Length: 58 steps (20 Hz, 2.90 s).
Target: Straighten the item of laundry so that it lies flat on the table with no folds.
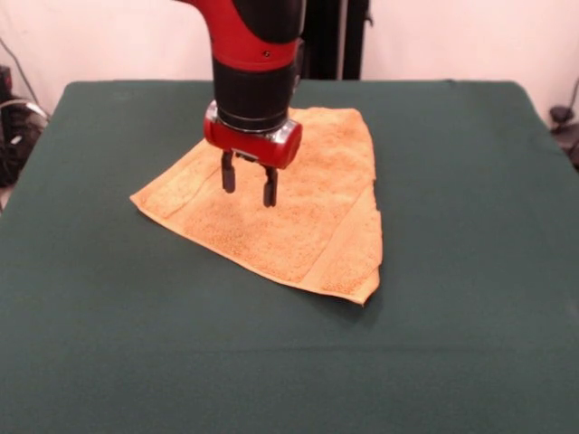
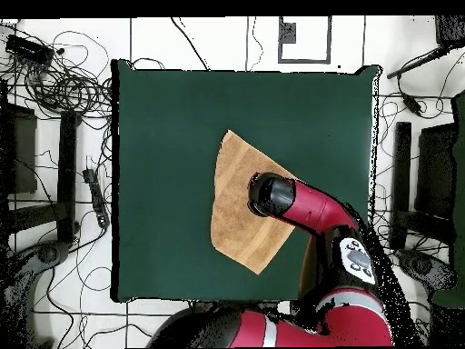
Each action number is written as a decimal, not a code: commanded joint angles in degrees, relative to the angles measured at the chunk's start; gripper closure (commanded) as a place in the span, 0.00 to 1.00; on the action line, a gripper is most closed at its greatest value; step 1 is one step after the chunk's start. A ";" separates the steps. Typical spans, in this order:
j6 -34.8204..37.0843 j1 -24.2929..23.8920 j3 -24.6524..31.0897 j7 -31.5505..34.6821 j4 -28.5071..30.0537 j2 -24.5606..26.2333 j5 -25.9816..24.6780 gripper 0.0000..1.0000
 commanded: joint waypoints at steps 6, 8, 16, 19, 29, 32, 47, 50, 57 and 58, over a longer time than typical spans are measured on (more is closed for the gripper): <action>-2.23 -1.19 7.17 3.61 1.61 2.85 -2.44 0.00; -2.12 -1.20 7.17 3.69 1.56 2.77 -2.42 0.00; -2.61 -2.22 7.75 3.25 2.08 2.60 -2.99 0.00; -2.64 -4.62 8.74 0.92 2.94 2.30 -4.44 0.00; -5.29 -12.17 13.37 -2.18 1.42 5.61 -11.57 0.00; -5.22 -12.43 13.80 -1.12 0.61 6.11 -12.82 0.00; -3.01 -11.73 13.61 1.43 -0.15 5.42 -14.09 0.00; -1.93 -11.64 13.48 1.21 -0.26 4.97 -13.96 0.00; 2.93 -11.51 13.26 0.02 -0.58 1.74 -13.34 0.00; 3.53 -11.28 13.14 -0.01 -0.81 1.40 -13.25 0.00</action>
